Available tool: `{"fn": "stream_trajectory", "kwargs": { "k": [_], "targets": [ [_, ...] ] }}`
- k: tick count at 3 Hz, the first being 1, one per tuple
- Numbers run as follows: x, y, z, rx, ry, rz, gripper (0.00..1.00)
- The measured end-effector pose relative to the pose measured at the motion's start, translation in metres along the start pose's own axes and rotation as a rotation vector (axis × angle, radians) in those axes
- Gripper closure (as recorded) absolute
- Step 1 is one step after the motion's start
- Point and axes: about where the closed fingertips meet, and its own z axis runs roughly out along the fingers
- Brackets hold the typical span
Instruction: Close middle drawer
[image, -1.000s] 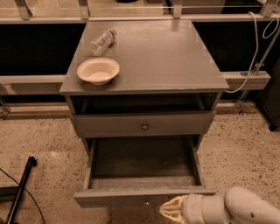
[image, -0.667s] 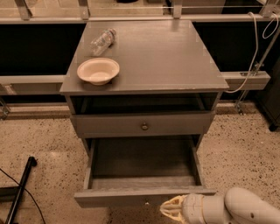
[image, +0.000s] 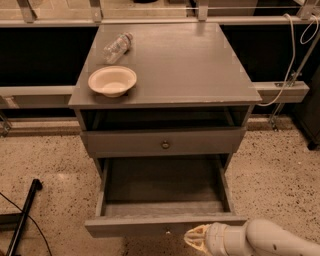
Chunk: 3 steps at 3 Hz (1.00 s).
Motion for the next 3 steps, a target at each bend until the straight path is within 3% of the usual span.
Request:
{"fn": "stream_trajectory", "kwargs": {
  "k": [2,3],
  "targets": [
    [0.069,-0.013,0.043,0.059,-0.027,0.043,1.00],
    [0.087,-0.023,0.059,0.104,-0.066,0.043,1.00]
  ]
}}
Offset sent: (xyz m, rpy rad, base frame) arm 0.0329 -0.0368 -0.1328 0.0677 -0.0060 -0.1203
